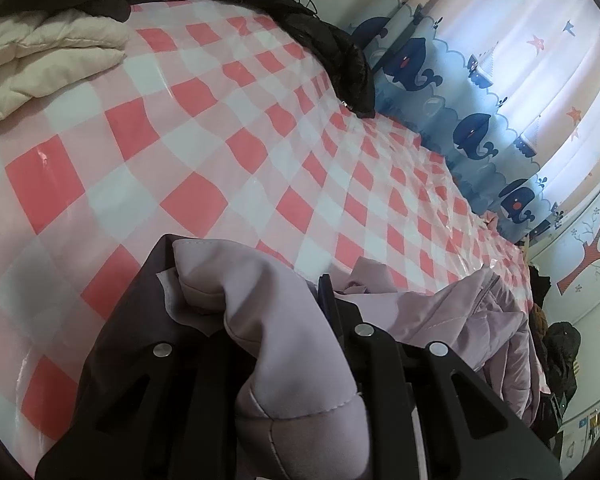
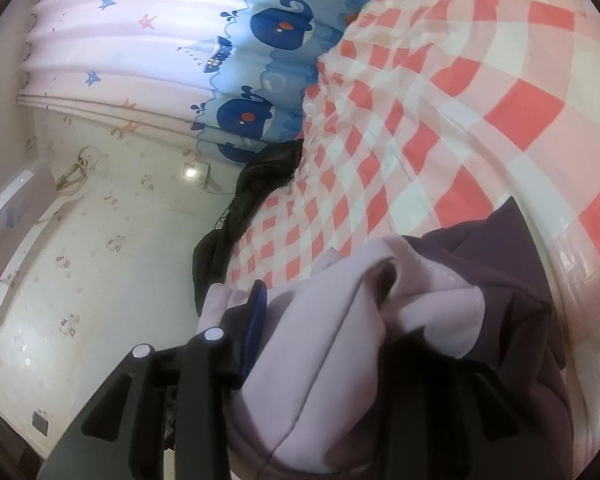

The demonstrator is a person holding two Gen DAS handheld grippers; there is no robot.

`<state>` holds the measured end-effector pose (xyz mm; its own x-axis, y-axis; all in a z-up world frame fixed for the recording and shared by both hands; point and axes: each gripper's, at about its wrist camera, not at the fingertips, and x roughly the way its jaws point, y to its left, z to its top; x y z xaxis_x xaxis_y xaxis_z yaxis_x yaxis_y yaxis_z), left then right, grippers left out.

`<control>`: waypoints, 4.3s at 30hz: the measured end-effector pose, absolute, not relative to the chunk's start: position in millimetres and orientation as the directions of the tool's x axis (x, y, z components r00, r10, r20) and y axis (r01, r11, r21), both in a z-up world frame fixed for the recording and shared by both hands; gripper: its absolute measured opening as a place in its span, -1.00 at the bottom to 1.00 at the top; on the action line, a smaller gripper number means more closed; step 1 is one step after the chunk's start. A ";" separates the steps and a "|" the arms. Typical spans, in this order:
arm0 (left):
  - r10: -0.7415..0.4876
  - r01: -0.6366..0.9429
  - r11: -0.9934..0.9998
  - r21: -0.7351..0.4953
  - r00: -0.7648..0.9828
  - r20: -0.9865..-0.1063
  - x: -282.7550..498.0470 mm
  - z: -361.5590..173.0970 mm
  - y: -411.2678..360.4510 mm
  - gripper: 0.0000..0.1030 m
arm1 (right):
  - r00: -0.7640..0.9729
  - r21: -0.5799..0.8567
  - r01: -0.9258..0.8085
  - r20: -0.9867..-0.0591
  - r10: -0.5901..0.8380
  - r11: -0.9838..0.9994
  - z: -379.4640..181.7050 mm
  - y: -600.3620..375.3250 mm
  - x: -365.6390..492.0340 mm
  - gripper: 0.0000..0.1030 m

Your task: Fold large clothes

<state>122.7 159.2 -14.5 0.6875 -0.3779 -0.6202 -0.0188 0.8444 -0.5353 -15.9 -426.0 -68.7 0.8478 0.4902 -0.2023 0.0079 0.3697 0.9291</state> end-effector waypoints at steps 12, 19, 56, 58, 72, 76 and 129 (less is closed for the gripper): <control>-0.353 -0.025 0.863 -0.504 0.685 -0.638 124.2 -16.7 154.5 -0.69 | 0.840 0.932 0.025 -0.216 0.498 0.361 -72.4 -427.5 -13.7 -0.29; -0.345 -0.028 0.868 -0.495 0.683 -0.644 125.1 -17.8 154.1 -0.65 | 0.840 0.931 0.021 -0.215 0.499 0.365 -70.7 -425.2 -13.1 -0.16; -0.449 0.124 0.807 -0.577 0.765 -0.463 93.6 27.1 144.5 0.42 | 0.863 0.967 -0.047 -0.088 0.498 0.252 -66.3 -435.2 -3.8 0.62; -0.490 0.149 0.753 -0.641 0.777 -0.396 89.0 35.5 154.5 0.47 | 0.883 0.947 -0.039 -0.117 0.455 0.319 -55.4 -432.7 -9.5 0.76; -0.433 0.229 0.879 -0.418 0.750 -0.501 92.5 36.7 108.8 0.77 | 0.807 0.482 0.004 -0.518 0.282 0.876 25.5 -339.8 40.2 0.86; -0.420 0.145 0.894 -0.423 0.595 -0.685 125.5 -23.6 105.8 0.77 | 0.700 0.399 0.071 -0.673 0.239 0.914 -20.3 -338.7 73.0 0.86; -0.205 0.115 0.978 -0.177 0.710 -0.673 119.5 -12.4 79.6 0.77 | 0.619 0.255 0.180 -0.780 0.092 0.950 -58.4 -351.0 111.0 0.86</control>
